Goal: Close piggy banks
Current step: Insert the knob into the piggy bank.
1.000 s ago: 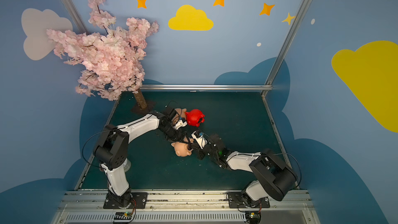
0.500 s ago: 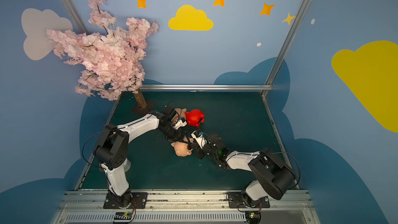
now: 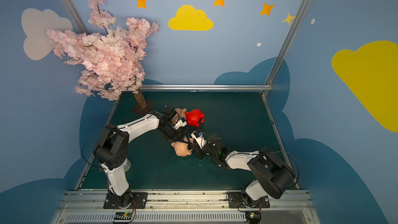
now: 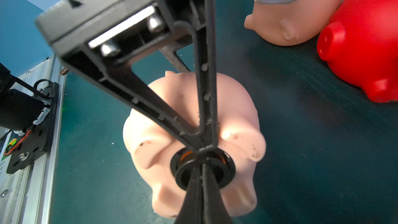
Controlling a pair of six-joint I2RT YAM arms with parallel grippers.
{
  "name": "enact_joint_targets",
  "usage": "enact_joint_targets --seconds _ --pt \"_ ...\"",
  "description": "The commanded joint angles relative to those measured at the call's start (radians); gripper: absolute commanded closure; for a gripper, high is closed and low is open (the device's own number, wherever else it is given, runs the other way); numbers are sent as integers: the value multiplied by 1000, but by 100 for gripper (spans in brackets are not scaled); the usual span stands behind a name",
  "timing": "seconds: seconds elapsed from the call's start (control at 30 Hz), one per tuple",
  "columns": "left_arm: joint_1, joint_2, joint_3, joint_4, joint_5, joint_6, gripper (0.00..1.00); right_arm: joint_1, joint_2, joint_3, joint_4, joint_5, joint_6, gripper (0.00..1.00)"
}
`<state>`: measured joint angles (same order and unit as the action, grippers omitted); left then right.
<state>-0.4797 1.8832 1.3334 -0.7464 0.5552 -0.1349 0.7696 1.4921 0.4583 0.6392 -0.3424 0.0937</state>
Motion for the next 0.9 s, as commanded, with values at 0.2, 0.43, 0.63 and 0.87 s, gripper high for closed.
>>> enact_joint_targets --seconds 0.2,0.43,0.63,0.87 --pt "4 8 15 -5 31 3 2 8 15 37 -24 -11 11 100" --pt "4 10 16 -4 35 1 2 7 16 49 -45 -15 13 100" --pt "4 10 13 0 39 -2 2 8 28 69 -63 -17 32 100" --pt "4 8 4 9 40 -6 2 6 33 94 -105 -12 60 100"
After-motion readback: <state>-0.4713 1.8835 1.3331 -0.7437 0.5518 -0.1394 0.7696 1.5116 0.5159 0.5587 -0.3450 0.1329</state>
